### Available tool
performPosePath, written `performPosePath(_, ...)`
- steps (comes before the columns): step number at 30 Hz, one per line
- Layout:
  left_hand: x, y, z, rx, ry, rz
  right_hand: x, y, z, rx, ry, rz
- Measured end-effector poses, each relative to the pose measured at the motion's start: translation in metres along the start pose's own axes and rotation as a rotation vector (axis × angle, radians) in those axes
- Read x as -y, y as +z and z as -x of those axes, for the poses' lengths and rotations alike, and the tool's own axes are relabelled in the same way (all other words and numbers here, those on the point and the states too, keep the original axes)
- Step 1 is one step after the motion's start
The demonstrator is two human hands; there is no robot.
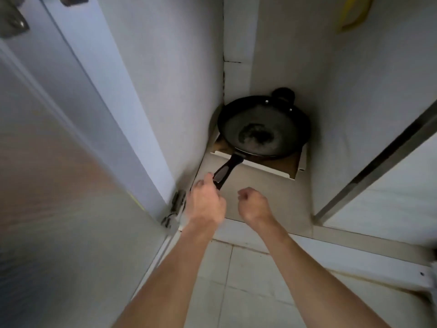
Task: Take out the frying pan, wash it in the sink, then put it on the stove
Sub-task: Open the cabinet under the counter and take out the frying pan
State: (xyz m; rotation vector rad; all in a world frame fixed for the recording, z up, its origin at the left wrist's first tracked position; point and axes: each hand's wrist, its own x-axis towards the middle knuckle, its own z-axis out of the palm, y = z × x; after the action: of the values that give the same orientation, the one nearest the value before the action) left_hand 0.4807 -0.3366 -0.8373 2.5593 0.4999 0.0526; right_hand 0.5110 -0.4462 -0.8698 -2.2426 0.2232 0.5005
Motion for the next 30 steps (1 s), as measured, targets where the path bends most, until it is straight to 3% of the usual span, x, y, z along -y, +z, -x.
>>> performPosePath(4,0.017,0.005,-0.029,-0.004,-0.209,0.435,0.004,0.009,-0.036,-0.075,0.078,-0.463)
performPosePath(6,0.028,0.000,-0.041,0.163,-0.213,0.595,0.011,0.007,-0.044,0.037,0.129,-0.680)
performPosePath(8,0.032,-0.008,-0.045,0.410,-0.189,0.650,0.018,0.004,-0.048,0.152,0.134,-0.816)
performPosePath(10,0.031,-0.012,-0.045,0.554,-0.178,0.651,0.021,0.002,-0.048,0.172,0.150,-0.964)
performPosePath(13,0.032,-0.004,-0.042,0.573,-0.242,0.644,0.016,-0.001,-0.048,0.146,0.236,-1.149)
performPosePath(17,0.035,0.019,-0.053,0.384,-0.355,0.640,0.005,-0.012,-0.041,0.085,0.225,-1.029)
performPosePath(23,0.010,0.041,-0.095,0.308,-0.430,0.981,-0.022,-0.036,-0.014,0.063,0.138,-0.738)
performPosePath(27,-0.011,0.054,-0.107,0.295,-0.514,1.182,-0.041,-0.040,0.021,0.100,0.122,-0.727)
performPosePath(30,-0.020,0.057,-0.091,0.190,-0.601,1.313,-0.048,-0.046,0.045,0.131,0.113,-0.713)
